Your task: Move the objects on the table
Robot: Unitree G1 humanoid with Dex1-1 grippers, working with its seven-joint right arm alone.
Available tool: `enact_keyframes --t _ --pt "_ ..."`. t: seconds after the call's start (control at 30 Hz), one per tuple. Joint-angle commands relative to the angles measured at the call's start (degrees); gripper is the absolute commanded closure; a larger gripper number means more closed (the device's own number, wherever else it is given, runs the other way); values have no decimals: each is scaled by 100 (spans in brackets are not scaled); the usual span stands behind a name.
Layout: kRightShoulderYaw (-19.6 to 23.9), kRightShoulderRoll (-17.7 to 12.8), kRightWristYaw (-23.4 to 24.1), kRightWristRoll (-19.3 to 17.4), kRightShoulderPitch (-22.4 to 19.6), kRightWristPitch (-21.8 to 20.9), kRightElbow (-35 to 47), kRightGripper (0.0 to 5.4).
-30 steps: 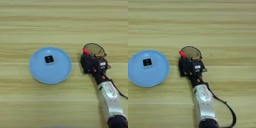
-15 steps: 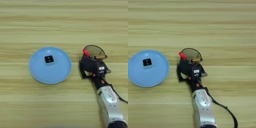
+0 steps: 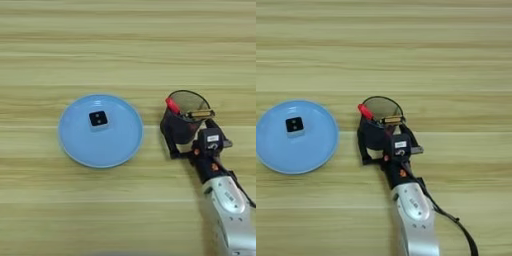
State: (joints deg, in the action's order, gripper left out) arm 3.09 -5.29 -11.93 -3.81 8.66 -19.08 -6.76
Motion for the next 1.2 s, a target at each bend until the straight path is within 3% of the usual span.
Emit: enact_keyframes --t 0.03,0.37,0.7,1.2 --pt "21 -103 -61 -117 64 98 570 3" --pt "158 -185 -122 -203 347 157 650 3" --pt "296 -210 -81 -123 514 -241 569 3" --pt "363 -211 -233 -288 689 -571 735 3"
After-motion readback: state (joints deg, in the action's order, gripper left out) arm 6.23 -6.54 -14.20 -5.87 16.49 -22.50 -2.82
